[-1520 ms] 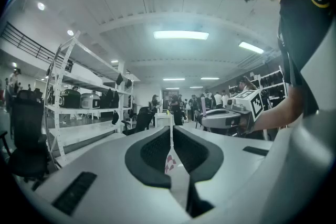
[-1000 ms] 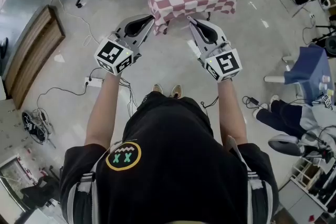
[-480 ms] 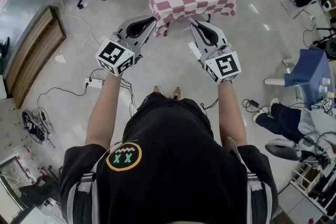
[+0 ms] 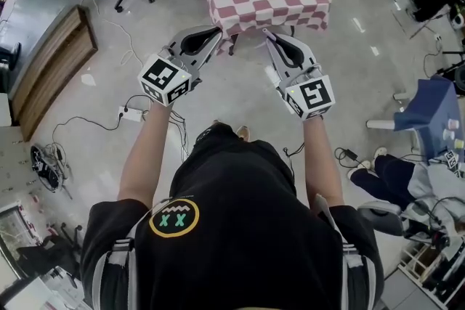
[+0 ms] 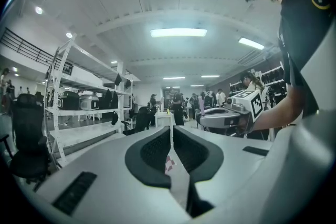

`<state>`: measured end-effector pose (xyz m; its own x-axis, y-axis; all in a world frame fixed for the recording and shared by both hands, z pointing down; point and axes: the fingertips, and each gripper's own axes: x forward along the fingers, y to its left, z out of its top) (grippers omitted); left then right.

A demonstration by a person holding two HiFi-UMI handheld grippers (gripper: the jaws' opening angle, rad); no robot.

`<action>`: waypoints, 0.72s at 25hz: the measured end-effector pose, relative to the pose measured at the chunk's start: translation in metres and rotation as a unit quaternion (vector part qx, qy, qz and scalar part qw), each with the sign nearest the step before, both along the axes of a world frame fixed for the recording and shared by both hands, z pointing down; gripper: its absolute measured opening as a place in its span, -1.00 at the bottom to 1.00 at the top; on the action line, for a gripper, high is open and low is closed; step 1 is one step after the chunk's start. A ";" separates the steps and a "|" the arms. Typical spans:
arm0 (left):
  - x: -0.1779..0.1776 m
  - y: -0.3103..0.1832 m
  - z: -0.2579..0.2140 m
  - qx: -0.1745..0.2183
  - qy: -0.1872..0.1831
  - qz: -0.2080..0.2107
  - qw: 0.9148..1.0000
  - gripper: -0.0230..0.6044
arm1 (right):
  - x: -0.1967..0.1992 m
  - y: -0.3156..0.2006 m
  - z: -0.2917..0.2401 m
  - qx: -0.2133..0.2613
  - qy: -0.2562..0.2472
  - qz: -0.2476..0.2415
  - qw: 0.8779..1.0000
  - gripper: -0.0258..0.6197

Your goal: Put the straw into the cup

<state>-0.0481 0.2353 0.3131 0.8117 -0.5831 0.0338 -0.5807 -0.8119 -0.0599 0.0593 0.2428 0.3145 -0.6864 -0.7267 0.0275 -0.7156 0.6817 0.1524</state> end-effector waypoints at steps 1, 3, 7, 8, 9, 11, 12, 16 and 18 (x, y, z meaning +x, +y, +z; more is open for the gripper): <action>0.002 0.002 0.000 0.001 -0.001 0.001 1.000 -0.82 | 0.002 0.001 0.000 0.001 -0.001 0.000 1.000 -0.77; 0.006 0.004 0.000 0.002 0.000 0.002 1.000 -0.82 | 0.006 0.003 -0.001 0.003 -0.004 0.001 1.000 -0.77; 0.015 0.007 -0.002 0.005 0.000 0.004 1.000 -0.82 | 0.012 0.006 -0.003 0.010 -0.006 -0.001 1.000 -0.77; 0.017 0.008 -0.003 0.005 0.000 0.005 1.000 -0.82 | 0.013 0.006 -0.002 0.008 -0.007 0.002 1.000 -0.77; 0.018 0.008 -0.003 0.006 -0.001 0.007 1.000 -0.82 | 0.015 0.006 -0.002 0.006 -0.008 0.004 1.000 -0.77; 0.021 0.006 -0.001 0.006 -0.002 0.008 1.000 -0.82 | 0.017 0.004 0.000 0.004 -0.008 0.006 1.000 -0.77; 0.022 0.005 0.000 0.006 -0.002 0.009 1.000 -0.82 | 0.018 0.003 0.001 0.004 -0.008 0.006 1.000 -0.77; 0.026 -0.004 0.003 0.006 -0.002 0.011 1.000 -0.82 | 0.021 -0.006 0.004 0.005 -0.008 0.008 1.000 -0.77; 0.027 -0.011 0.004 0.007 -0.002 0.012 1.000 -0.82 | 0.022 -0.014 0.004 0.006 -0.008 0.009 1.000 -0.77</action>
<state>-0.0208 0.2241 0.3172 0.8254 -0.5637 0.0302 -0.5606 -0.8248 -0.0733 0.0812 0.2291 0.3188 -0.6739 -0.7387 0.0081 -0.7297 0.6674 0.1486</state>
